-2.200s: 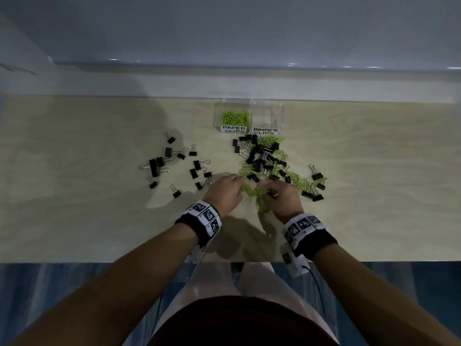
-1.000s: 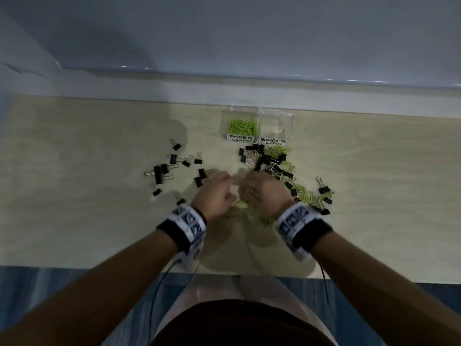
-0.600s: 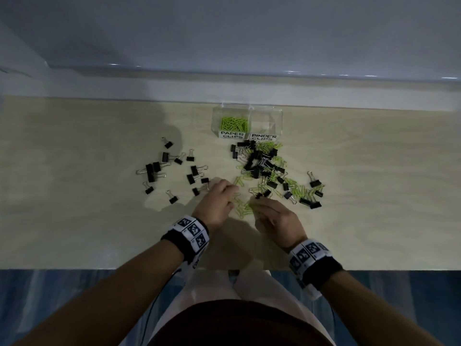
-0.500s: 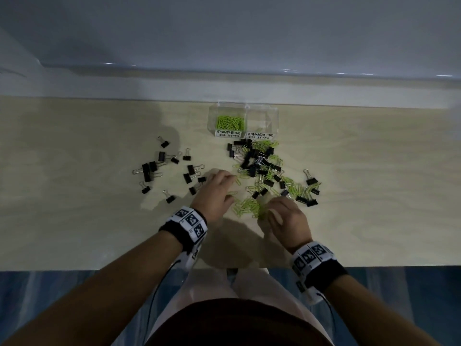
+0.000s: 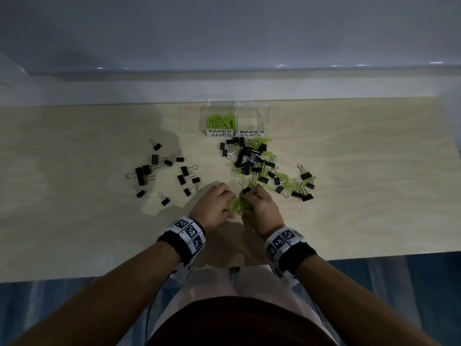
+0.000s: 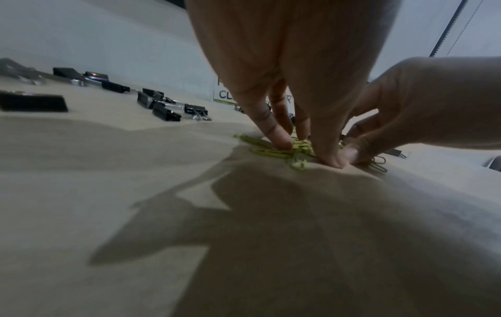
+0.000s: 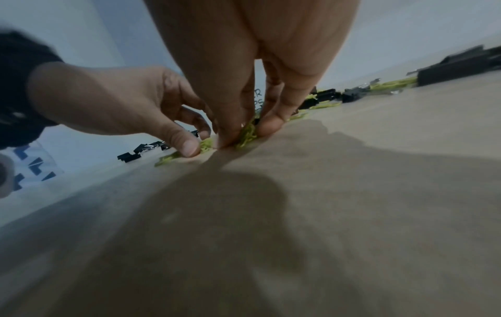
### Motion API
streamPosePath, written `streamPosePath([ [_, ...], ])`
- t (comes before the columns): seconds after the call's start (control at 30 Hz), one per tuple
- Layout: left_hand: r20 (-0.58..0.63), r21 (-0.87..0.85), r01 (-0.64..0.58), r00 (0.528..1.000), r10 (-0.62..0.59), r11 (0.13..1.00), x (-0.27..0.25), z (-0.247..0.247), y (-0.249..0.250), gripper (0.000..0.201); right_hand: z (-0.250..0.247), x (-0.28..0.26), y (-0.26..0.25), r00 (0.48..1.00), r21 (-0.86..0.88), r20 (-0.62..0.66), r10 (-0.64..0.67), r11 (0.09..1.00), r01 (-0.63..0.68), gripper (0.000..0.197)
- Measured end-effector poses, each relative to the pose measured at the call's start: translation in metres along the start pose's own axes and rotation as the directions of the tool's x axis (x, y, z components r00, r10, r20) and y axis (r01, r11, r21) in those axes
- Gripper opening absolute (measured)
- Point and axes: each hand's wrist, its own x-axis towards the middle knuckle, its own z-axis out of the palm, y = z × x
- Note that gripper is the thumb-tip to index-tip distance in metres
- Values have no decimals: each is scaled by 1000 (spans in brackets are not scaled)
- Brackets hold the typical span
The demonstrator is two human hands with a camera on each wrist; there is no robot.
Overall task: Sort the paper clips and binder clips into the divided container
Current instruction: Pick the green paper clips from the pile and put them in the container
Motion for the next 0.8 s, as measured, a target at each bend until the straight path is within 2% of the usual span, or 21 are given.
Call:
streamPosePath([
  [0.1, -7, -23, 16, 1000, -16, 1000, 6, -4, 4, 39, -7, 8, -5, 998, -26, 22, -50, 998, 51, 33],
  [0.2, 0, 34, -1, 1000, 1, 999, 14, -9, 7, 32, -10, 15, -5, 995, -49, 12, -97, 994, 98, 22],
  [0.33, 38, 178, -94, 995, 89, 979, 20, -19, 9, 28, -16, 21, 0, 981, -68, -8, -193, 979, 192, 33],
  [0.47, 39, 193, -144, 990, 139, 971, 25, -25, -1, 13, -24, 29, 6, 995, 6, -27, -94, 996, 94, 16],
  [0.57, 16, 95, -111, 994, 110, 989, 25, -33, -7, 18, -34, 34, 8, 998, 151, -44, 52, 988, -44, 11],
  [0.63, 2, -17, -48, 999, 48, 999, 24, -43, -11, 19, -44, 42, 7, 992, 234, -39, 124, 966, -111, 13],
  [0.8, -191, -302, 40, 976, -101, 952, 33, -80, -15, 9, -76, 85, -19, 980, 401, -15, 199, 899, -177, 10],
])
